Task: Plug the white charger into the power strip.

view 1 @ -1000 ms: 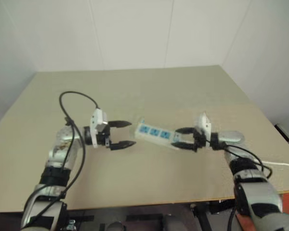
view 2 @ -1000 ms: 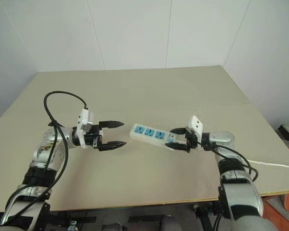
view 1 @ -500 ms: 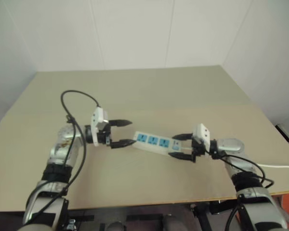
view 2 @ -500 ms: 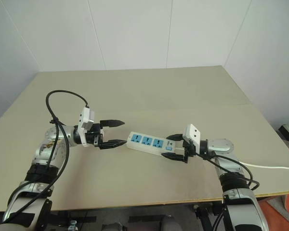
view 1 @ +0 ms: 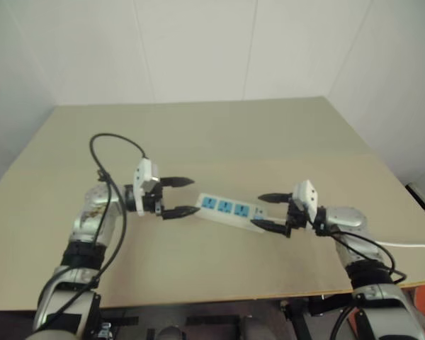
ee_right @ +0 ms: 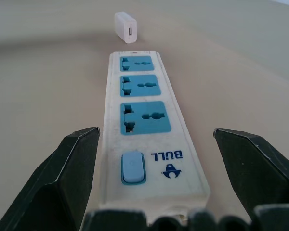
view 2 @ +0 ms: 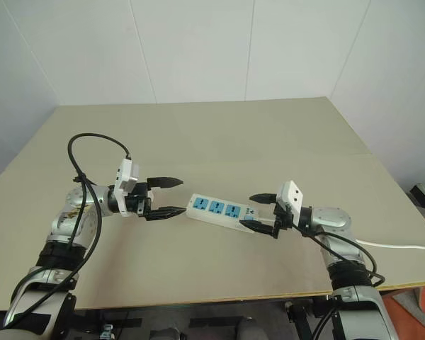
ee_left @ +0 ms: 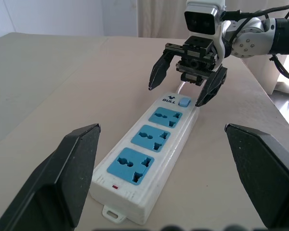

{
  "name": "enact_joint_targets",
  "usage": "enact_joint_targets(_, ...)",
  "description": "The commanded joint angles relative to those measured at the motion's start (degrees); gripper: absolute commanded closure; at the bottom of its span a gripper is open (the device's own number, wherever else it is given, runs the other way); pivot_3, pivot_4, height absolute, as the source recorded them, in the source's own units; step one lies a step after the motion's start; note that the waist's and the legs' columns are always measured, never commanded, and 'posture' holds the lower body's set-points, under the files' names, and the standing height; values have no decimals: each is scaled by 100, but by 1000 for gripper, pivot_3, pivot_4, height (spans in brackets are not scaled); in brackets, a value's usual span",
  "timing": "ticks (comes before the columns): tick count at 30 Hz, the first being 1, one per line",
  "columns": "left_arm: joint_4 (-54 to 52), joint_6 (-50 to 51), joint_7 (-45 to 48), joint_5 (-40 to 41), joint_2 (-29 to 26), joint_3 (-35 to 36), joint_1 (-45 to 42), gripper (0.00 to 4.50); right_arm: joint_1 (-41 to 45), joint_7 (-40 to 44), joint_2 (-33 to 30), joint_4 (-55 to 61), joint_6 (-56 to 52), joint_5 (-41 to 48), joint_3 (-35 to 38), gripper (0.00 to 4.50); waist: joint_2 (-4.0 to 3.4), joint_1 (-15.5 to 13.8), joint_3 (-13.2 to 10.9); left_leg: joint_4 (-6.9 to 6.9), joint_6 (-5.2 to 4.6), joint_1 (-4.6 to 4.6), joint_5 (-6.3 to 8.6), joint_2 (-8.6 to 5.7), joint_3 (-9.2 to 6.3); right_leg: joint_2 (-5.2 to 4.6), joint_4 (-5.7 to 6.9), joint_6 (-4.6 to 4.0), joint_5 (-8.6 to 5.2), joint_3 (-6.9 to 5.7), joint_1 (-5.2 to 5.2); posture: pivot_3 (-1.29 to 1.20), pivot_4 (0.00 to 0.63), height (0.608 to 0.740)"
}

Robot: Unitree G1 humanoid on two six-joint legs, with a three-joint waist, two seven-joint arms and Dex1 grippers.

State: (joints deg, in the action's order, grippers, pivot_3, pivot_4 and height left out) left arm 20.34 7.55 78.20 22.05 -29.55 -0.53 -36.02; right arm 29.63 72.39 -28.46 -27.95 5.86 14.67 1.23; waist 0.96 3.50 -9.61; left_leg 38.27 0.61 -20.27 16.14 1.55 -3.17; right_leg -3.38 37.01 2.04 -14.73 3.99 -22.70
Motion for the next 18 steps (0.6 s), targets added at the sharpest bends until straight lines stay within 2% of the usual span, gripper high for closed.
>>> enact_joint_targets(1, -23, -117, 19, -11, -81, 53, -103, 0, 50, -16, -2, -158, 224, 25, 33, 77, 0, 1, 0, 0, 0, 0, 0, 0, 0, 0, 0, 0, 0, 0, 0, 0, 150, 740)
enact_joint_targets(18, -180, -53, -74, 0, -109, 81, 7, 0, 252, 3, 227, -907, 529, -76, -93, 77, 0, 8, 0, 0, 0, 1, 0, 1, -1, 0, 0, 0, 0, 0, 0, 0, 150, 740)
